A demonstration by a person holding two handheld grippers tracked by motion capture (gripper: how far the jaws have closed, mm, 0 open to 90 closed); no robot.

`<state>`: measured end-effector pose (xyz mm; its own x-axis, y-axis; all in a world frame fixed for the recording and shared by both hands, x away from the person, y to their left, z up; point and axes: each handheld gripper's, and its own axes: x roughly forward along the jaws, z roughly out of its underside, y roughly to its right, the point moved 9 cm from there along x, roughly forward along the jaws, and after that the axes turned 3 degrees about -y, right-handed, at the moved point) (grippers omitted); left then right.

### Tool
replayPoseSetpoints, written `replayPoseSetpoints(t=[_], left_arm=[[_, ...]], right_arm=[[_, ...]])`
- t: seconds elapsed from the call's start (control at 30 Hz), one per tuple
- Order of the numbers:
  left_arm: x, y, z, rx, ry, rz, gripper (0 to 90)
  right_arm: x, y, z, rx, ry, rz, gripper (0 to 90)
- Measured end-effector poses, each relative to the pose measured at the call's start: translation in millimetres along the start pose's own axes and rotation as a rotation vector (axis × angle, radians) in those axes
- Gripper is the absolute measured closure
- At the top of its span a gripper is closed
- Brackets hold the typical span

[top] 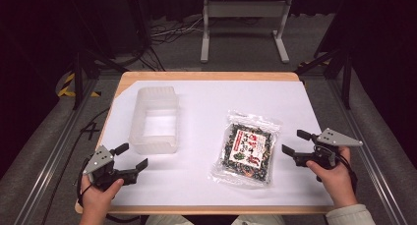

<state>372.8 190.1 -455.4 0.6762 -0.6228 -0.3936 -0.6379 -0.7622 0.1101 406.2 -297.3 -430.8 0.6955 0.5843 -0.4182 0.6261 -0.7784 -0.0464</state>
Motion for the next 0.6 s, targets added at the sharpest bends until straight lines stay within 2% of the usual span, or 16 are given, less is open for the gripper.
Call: replayPoseSetpoints(t=[0.6], left_arm=[[0.6, -1.4, 1.8, -0.001, -0.004, 0.005, 10.1]], right_arm=[[32.8, 17.9, -31.9, -0.009, -0.027, 0.034, 15.8]])
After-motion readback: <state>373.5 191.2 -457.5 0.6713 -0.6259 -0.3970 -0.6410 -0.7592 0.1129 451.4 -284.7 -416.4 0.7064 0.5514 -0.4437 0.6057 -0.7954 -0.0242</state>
